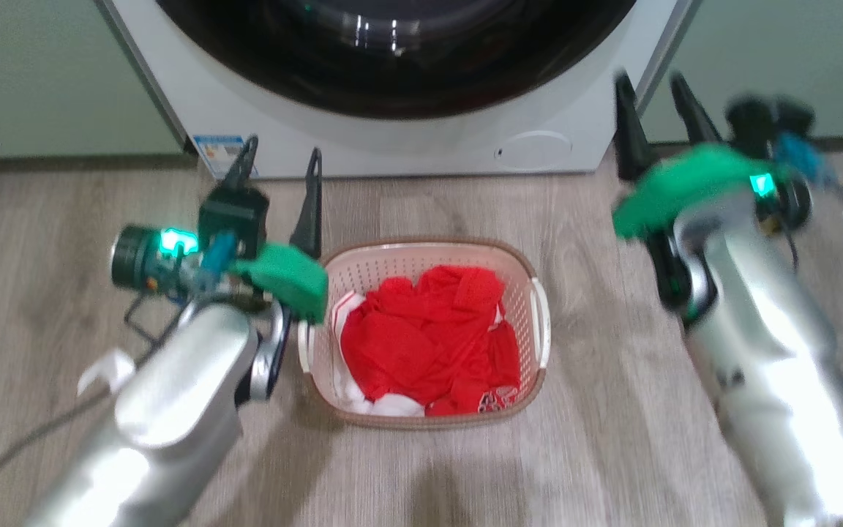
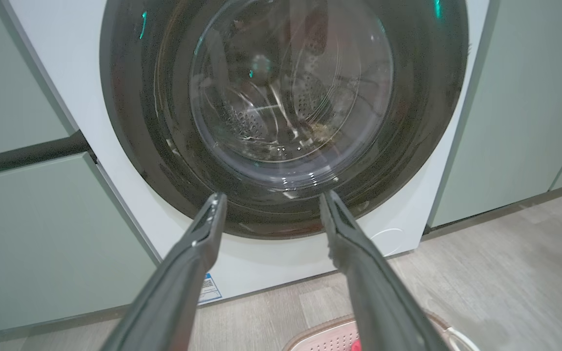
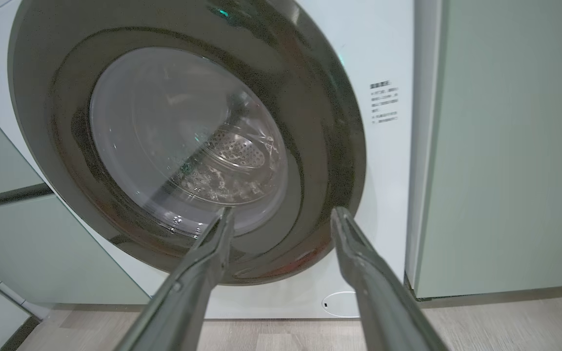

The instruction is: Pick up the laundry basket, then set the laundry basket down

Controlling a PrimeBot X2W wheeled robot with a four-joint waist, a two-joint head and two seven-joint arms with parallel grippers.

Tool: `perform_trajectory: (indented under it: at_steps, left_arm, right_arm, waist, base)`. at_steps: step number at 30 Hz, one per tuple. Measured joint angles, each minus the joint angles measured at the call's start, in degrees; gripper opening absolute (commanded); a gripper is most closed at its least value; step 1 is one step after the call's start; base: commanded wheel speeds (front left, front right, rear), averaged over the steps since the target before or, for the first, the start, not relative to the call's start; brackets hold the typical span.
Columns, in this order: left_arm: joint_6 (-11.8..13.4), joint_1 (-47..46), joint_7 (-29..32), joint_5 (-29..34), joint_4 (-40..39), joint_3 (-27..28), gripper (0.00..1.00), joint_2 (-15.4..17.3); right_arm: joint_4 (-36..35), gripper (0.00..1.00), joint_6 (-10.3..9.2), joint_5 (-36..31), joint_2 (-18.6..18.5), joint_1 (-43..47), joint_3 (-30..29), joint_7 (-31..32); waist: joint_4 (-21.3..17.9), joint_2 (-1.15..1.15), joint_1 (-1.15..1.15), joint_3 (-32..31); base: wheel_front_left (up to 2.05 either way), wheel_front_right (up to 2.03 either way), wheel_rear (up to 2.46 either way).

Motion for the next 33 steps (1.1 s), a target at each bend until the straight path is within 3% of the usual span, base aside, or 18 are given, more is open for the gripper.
perform_trajectory:
  at_steps: [4, 9, 12, 15, 19, 33]
  left_arm:
    - [0.27, 7.44, 0.0, 4.56, -8.68, 4.47, 1.0, 0.45]
    - [-0.57, 15.73, -0.08, 8.46, -15.03, 7.64, 1.0, 0.62]
    - [-0.78, 21.13, -0.08, 9.71, -16.7, 9.66, 1.0, 0.21]
    - [-3.01, 25.96, -0.08, 9.91, -17.68, 10.46, 1.0, -0.51]
    - [-3.47, 28.59, -0.08, 12.62, -18.64, 13.61, 1.0, -2.18]
    - [-8.64, 32.38, -0.08, 16.19, -19.44, 25.31, 1.0, -8.77]
  right_arm:
    - [-10.78, 1.0, 0.0, -5.65, 0.69, 12.11, -6.13, 0.0]
    - [-20.18, 1.0, 0.0, -10.32, 1.42, 22.48, -7.48, 0.0]
    - [-23.64, 1.0, 0.0, -9.85, 1.63, 27.78, -8.7, 0.0]
    - [-25.83, 1.0, 0.0, -9.02, 1.67, 32.17, -9.42, 0.0]
    - [-27.39, 1.0, 0.0, -8.92, 1.72, 35.56, -9.82, 0.0]
    - [-29.37, 1.0, 0.0, -9.43, 1.82, 37.84, -10.03, 0.0]
  waist:
    - [-0.12, 0.0, 0.0, -2.98]
    - [-0.29, 0.0, 0.0, -5.86]
    - [-0.34, 0.0, 0.0, -7.1]
    - [-0.58, 0.0, 0.0, -7.78]
    - [-0.19, 0.0, 0.0, -7.71]
    - [1.14, 0.0, 0.0, -8.81]
  base:
    - [0.0, 0.0, 0.0]
    - [0.0, 0.0, 0.0]
    - [0.0, 0.0, 0.0]
    - [0.0, 0.0, 0.0]
    - [0.0, 0.0, 0.0]
    - [0.0, 0.0, 0.0]
